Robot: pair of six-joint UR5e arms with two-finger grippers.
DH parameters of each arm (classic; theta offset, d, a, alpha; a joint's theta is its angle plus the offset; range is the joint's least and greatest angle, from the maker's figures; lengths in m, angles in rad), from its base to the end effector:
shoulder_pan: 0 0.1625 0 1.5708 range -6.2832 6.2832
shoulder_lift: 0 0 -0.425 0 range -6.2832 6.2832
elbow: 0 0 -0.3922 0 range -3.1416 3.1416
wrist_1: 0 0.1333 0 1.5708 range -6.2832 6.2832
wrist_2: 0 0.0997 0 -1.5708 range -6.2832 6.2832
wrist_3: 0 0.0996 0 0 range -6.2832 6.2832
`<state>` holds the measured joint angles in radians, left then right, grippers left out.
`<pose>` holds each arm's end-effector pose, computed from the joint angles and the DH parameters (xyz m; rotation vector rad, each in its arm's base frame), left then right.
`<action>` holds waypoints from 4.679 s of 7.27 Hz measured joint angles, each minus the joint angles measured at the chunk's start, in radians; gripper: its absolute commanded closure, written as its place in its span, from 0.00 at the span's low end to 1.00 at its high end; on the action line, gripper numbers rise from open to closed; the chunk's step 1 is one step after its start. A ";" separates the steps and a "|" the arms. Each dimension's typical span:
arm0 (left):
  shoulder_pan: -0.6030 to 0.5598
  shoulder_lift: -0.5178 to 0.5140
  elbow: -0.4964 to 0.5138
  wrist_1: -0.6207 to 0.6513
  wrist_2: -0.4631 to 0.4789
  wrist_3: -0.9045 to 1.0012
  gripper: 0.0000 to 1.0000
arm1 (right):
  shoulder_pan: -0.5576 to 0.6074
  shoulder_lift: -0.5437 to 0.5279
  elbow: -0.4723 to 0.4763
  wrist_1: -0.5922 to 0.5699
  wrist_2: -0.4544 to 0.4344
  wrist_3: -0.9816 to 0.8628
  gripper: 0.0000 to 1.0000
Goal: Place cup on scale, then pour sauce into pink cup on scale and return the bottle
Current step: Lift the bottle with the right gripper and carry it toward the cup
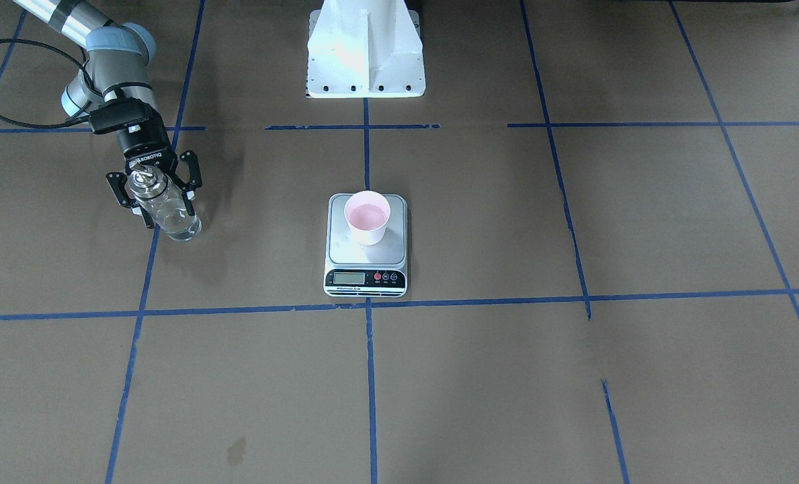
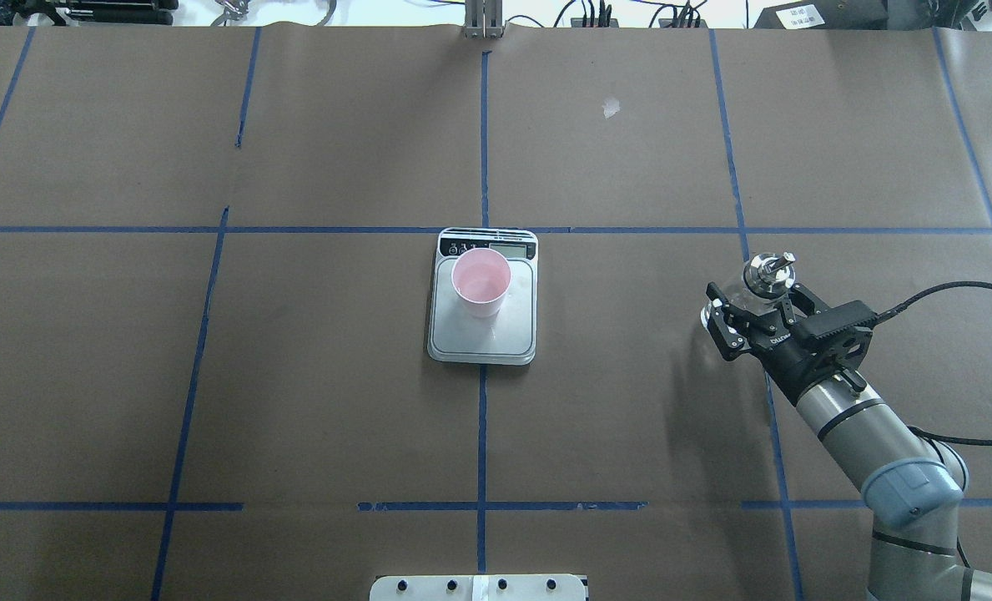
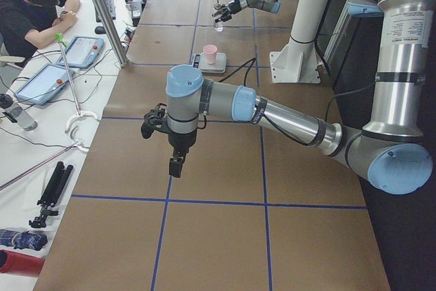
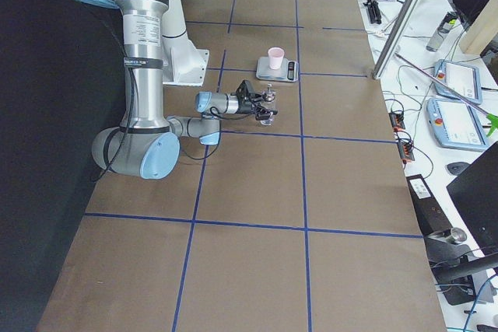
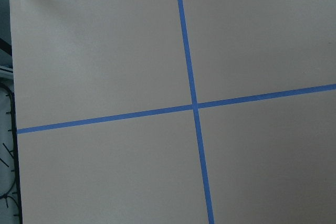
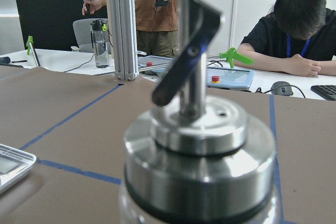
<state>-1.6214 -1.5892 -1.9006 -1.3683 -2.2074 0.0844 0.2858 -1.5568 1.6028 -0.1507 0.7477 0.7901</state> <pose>-0.0986 -0.4824 0.5184 0.1833 0.6246 0.0790 -0.3980 -0.3320 0.4773 1.2521 -0.8315 0.2044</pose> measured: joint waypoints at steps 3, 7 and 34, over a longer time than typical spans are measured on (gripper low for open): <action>0.000 0.000 0.005 0.000 0.000 0.001 0.00 | 0.047 0.084 0.032 -0.179 0.024 0.000 1.00; 0.000 0.000 0.016 0.000 0.000 0.005 0.00 | 0.125 0.121 0.182 -0.494 0.149 0.008 1.00; 0.000 0.001 0.036 0.001 -0.002 0.005 0.00 | -0.020 0.386 0.349 -1.560 -0.218 -0.197 1.00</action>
<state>-1.6214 -1.5879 -1.8643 -1.3674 -2.2090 0.0896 0.2655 -1.1708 1.9514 -1.7105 0.5297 0.5935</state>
